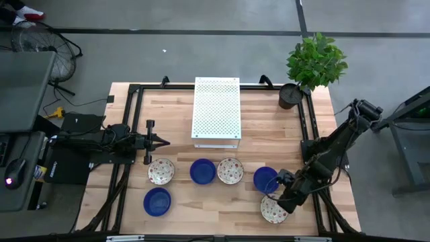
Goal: Pick & Place Mini bowls
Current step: Put the bottom green bowl on the shelf
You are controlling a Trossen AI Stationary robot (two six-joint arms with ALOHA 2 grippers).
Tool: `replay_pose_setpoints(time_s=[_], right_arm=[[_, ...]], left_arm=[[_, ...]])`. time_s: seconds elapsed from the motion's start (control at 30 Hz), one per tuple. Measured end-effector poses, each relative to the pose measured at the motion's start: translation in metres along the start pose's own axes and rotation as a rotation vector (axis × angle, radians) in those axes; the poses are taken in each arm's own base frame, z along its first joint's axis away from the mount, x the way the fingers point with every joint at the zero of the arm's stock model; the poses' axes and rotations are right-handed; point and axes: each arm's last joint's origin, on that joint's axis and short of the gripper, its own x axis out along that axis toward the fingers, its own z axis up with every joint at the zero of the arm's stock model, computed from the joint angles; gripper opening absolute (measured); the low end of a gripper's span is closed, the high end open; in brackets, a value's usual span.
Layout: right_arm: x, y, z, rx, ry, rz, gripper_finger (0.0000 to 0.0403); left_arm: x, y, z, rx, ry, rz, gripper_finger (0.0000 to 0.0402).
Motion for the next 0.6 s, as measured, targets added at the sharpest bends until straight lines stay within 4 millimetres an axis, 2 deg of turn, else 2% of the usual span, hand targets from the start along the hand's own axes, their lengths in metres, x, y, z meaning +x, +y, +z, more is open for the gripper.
replay_pose_setpoints(time_s=[0.33, 0.6], right_arm=[[0.012, 0.002, 0.001, 0.038, -0.014, -0.050, 0.0011], [0.017, 0.000, 0.002, 0.037, -0.037, -0.091, 0.0109]], left_arm=[[0.000, 0.000, 0.000, 0.000, 0.000, 0.000, 0.0000], [0.000, 0.000, 0.000, 0.000, 0.000, 0.000, 0.0000]])
